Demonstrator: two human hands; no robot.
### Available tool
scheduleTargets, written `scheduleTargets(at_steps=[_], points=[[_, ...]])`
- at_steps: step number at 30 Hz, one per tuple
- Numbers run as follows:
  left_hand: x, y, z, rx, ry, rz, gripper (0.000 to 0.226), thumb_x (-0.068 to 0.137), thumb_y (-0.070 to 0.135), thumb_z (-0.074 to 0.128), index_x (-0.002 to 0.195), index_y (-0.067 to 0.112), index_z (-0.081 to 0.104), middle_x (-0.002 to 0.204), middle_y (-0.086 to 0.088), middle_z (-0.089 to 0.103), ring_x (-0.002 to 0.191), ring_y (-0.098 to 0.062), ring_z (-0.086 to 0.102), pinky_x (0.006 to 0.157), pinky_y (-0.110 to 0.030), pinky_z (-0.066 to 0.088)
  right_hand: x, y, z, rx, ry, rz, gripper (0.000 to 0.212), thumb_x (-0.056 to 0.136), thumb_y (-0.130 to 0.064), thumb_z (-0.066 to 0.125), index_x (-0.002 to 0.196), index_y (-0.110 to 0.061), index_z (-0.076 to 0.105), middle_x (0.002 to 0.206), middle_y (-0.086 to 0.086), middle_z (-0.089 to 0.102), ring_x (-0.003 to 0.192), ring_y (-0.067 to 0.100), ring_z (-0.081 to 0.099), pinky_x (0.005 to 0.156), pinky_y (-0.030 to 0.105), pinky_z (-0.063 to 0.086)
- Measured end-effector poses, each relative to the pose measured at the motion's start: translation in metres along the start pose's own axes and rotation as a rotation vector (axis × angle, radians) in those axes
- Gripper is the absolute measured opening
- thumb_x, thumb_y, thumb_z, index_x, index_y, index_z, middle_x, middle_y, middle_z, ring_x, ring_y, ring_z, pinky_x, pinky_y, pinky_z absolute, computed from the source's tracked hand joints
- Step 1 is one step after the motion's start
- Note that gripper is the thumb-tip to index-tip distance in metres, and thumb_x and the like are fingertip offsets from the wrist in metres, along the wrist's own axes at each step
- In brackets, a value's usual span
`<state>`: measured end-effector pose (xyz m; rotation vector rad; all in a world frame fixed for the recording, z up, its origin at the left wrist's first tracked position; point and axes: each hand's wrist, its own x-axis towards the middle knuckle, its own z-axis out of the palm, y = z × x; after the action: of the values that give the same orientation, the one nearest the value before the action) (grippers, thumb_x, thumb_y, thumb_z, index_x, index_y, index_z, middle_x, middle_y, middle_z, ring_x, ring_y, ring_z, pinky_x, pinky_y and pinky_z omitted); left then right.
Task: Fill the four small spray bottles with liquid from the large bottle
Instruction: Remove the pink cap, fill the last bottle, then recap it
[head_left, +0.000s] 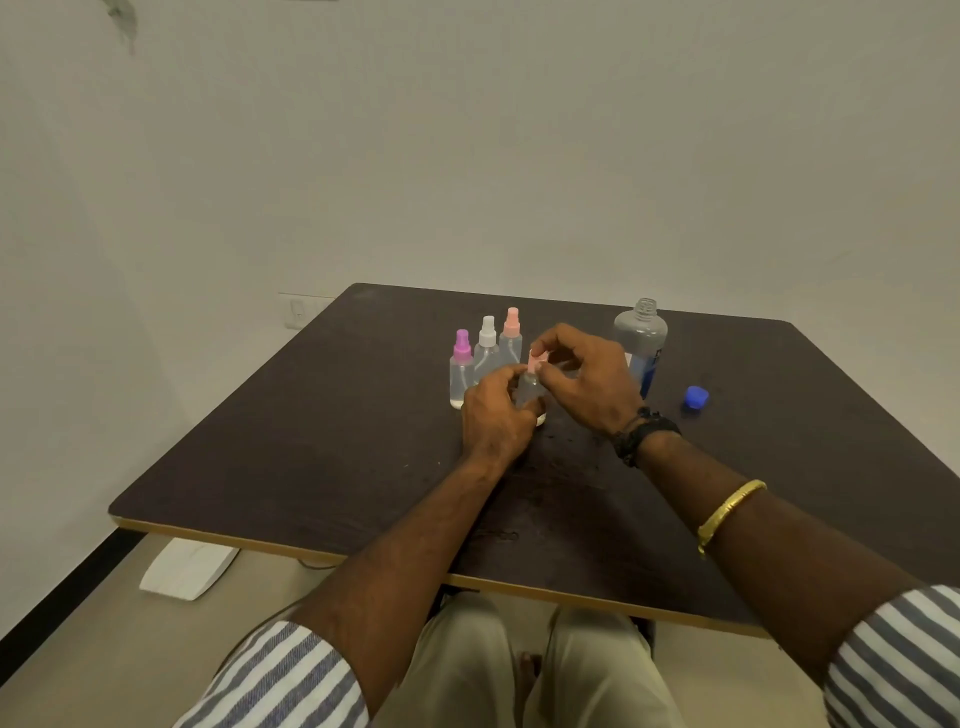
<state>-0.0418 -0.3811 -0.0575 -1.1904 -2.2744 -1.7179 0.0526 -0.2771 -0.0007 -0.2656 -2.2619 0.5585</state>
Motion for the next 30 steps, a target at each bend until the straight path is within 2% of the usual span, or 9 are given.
scheduleTargets(at_steps=[4,6,8,10,15,19,21,25,30], points=[[-0.001,-0.001,-0.002,0.006,0.003,0.004,0.042,0.079,0.026,0.084,0.117,0.017,0.070,0.100,0.006,0.071,0.086,-0.004,0.061,0.070,-0.007,0.043,0.002,0.003,0.005,-0.102,0.028,0.032,0.020,0.086,-0.039,0.076,0.092,-0.023,0.064,0.087,-0.003,0.060,0.075,0.008,0.057,0.065,0.027,0.053],[-0.001,-0.001,-0.003,0.011,-0.002,-0.007,0.042,0.080,0.026,0.083,0.118,0.016,0.069,0.103,0.005,0.072,0.086,-0.003,0.061,0.067,-0.003,0.042,0.003,0.001,0.007,-0.073,0.036,0.033,0.017,0.085,-0.036,0.074,0.093,-0.023,0.065,0.092,-0.004,0.061,0.078,0.007,0.058,0.067,0.025,0.054],[0.001,-0.003,-0.004,0.014,-0.007,-0.013,0.041,0.082,0.025,0.082,0.119,0.015,0.068,0.108,0.002,0.072,0.088,-0.003,0.060,0.066,-0.001,0.041,0.002,-0.002,0.009,-0.003,0.012,0.025,0.013,0.087,-0.026,0.072,0.097,-0.019,0.066,0.099,-0.003,0.066,0.085,0.008,0.062,0.076,0.029,0.059],[0.000,-0.003,-0.007,0.024,-0.009,-0.010,0.041,0.083,0.026,0.081,0.120,0.016,0.068,0.107,0.003,0.071,0.083,0.002,0.057,0.064,0.000,0.040,0.002,-0.003,0.010,0.018,-0.004,0.014,0.012,0.088,-0.021,0.072,0.098,-0.017,0.067,0.096,-0.005,0.069,0.085,0.009,0.064,0.078,0.033,0.060],[-0.002,-0.003,-0.011,0.009,-0.004,-0.005,0.040,0.080,0.027,0.084,0.116,0.016,0.070,0.095,0.008,0.067,0.075,0.004,0.055,0.065,0.001,0.042,0.003,-0.001,0.013,-0.042,0.054,0.045,0.022,0.083,-0.037,0.078,0.090,-0.024,0.063,0.085,-0.005,0.062,0.075,0.008,0.058,0.063,0.027,0.053],[-0.001,-0.003,-0.015,0.001,0.004,-0.011,0.042,0.082,0.025,0.081,0.121,0.015,0.068,0.109,0.001,0.071,0.089,-0.004,0.059,0.064,-0.001,0.042,0.002,-0.008,0.017,0.053,0.026,0.024,0.015,0.088,-0.023,0.071,0.101,-0.017,0.068,0.100,-0.006,0.068,0.089,0.009,0.065,0.078,0.034,0.060],[0.000,-0.003,-0.018,0.000,0.007,-0.012,0.041,0.083,0.026,0.081,0.120,0.017,0.068,0.109,0.001,0.071,0.089,-0.005,0.060,0.064,-0.004,0.041,0.002,-0.009,0.019,0.045,0.010,0.005,0.014,0.090,-0.024,0.072,0.102,-0.018,0.068,0.097,-0.006,0.070,0.087,0.010,0.066,0.078,0.036,0.060],[-0.002,-0.004,-0.023,0.006,0.014,-0.002,0.038,0.081,0.029,0.083,0.115,0.019,0.070,0.104,0.007,0.071,0.084,-0.001,0.058,0.063,-0.002,0.042,0.005,-0.009,0.022,-0.014,0.057,0.054,0.028,0.082,-0.040,0.080,0.096,-0.022,0.065,0.087,-0.004,0.064,0.077,0.010,0.060,0.066,0.027,0.055],[-0.001,-0.008,-0.029,0.004,0.019,-0.011,0.040,0.083,0.024,0.081,0.121,0.016,0.068,0.110,0.002,0.072,0.090,-0.004,0.059,0.070,-0.006,0.047,0.004,-0.019,0.027,0.066,0.013,0.011,0.016,0.089,-0.023,0.071,0.104,-0.017,0.067,0.099,-0.004,0.071,0.089,0.010,0.066,0.080,0.035,0.060]])
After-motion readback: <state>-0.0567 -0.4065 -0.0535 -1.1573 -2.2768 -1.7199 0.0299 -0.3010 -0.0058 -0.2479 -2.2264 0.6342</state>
